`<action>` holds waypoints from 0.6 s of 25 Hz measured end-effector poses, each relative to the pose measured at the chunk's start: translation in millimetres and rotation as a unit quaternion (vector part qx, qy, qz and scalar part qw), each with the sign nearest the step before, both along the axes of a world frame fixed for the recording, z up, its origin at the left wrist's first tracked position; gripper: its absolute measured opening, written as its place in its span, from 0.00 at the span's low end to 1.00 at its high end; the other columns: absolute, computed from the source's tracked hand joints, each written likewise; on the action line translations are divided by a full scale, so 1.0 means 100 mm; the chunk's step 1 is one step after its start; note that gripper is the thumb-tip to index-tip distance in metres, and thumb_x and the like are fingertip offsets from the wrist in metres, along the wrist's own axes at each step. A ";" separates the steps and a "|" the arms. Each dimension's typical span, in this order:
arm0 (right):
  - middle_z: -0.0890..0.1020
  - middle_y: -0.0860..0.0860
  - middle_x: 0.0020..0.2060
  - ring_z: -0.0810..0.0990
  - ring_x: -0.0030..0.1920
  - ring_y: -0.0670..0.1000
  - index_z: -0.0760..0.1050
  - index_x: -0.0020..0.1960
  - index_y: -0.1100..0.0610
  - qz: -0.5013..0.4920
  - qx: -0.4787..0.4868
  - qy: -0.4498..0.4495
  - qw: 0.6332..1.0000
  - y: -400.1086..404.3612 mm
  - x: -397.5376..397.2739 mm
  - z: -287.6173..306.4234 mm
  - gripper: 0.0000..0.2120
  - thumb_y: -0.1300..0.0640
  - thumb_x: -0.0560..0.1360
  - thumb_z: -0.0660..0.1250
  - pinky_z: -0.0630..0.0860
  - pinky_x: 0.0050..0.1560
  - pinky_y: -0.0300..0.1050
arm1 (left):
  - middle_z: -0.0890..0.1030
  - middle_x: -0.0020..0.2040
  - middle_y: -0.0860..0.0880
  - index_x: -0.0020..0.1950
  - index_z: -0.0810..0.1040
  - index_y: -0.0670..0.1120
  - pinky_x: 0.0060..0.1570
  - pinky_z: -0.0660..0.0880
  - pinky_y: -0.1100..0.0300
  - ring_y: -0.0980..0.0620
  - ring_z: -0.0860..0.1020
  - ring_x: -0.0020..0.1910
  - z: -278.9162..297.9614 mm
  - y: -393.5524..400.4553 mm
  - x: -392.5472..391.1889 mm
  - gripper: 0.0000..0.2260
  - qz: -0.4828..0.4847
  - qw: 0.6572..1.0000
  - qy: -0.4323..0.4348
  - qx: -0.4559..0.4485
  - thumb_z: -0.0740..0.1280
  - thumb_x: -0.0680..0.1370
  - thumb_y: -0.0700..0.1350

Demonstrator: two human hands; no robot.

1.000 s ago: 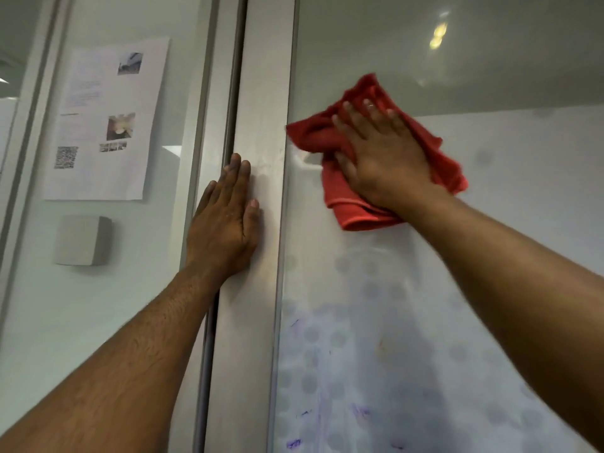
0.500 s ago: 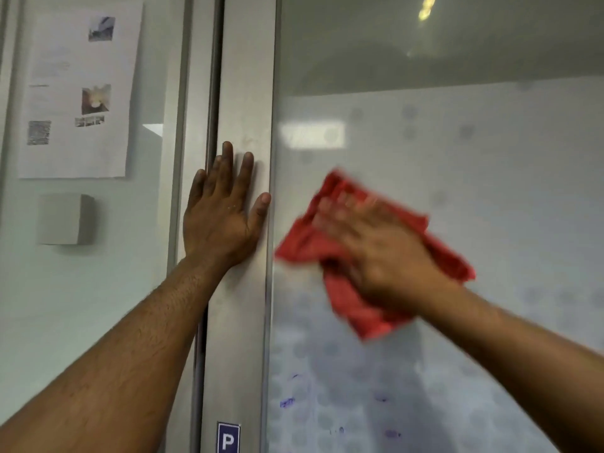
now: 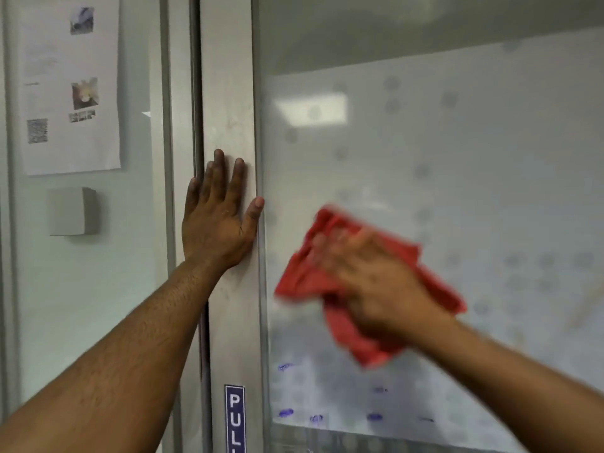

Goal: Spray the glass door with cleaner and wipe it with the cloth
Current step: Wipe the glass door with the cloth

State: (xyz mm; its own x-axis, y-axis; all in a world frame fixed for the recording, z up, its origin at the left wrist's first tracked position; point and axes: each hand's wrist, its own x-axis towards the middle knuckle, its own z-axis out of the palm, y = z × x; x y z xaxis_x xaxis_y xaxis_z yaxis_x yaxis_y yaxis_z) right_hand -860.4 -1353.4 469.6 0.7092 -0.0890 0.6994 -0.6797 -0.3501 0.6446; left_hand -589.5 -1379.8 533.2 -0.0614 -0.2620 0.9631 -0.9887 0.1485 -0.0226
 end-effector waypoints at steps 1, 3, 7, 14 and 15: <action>0.66 0.52 0.75 0.61 0.77 0.54 0.67 0.74 0.50 -0.018 -0.021 -0.105 0.994 0.01 -0.17 0.36 0.27 0.51 0.75 0.58 0.50 0.77 0.50 | 0.40 0.82 0.49 0.81 0.42 0.54 0.78 0.42 0.51 0.52 0.41 0.80 -0.02 -0.01 -0.02 0.32 0.007 1.000 -0.004 -0.001 0.41 0.80 0.65; 0.62 0.50 0.77 0.58 0.78 0.54 0.62 0.77 0.50 -0.055 -0.067 -0.271 0.959 0.03 -0.30 0.94 0.27 0.45 0.80 0.53 0.51 0.77 0.52 | 0.41 0.82 0.48 0.81 0.42 0.53 0.78 0.44 0.49 0.52 0.41 0.80 -0.04 -0.02 -0.05 0.32 0.016 1.000 0.001 -0.007 0.42 0.80 0.66; 0.62 0.52 0.77 0.57 0.78 0.56 0.63 0.77 0.52 -0.041 -0.045 -0.251 0.966 -0.09 0.26 0.71 0.28 0.44 0.79 0.56 0.51 0.77 0.56 | 0.42 0.82 0.47 0.81 0.42 0.50 0.78 0.44 0.49 0.51 0.43 0.80 -0.12 -0.03 -0.27 0.33 0.019 0.999 0.045 -0.024 0.41 0.81 0.65; 0.63 0.52 0.77 0.59 0.77 0.56 0.64 0.76 0.52 -0.043 0.000 -0.056 0.998 0.07 -0.47 -0.15 0.28 0.48 0.77 0.59 0.53 0.77 0.56 | 0.44 0.82 0.47 0.81 0.42 0.50 0.78 0.44 0.49 0.50 0.44 0.80 -0.17 -0.02 -0.60 0.31 -0.023 0.999 0.036 -0.025 0.44 0.82 0.62; 0.62 0.52 0.77 0.58 0.78 0.55 0.63 0.77 0.51 -0.063 -0.015 -0.147 0.987 0.09 -0.68 0.05 0.29 0.48 0.77 0.58 0.53 0.77 0.56 | 0.44 0.82 0.47 0.81 0.42 0.50 0.78 0.43 0.50 0.51 0.43 0.80 -0.16 -0.01 -0.67 0.31 -0.033 0.999 0.026 -0.026 0.44 0.82 0.62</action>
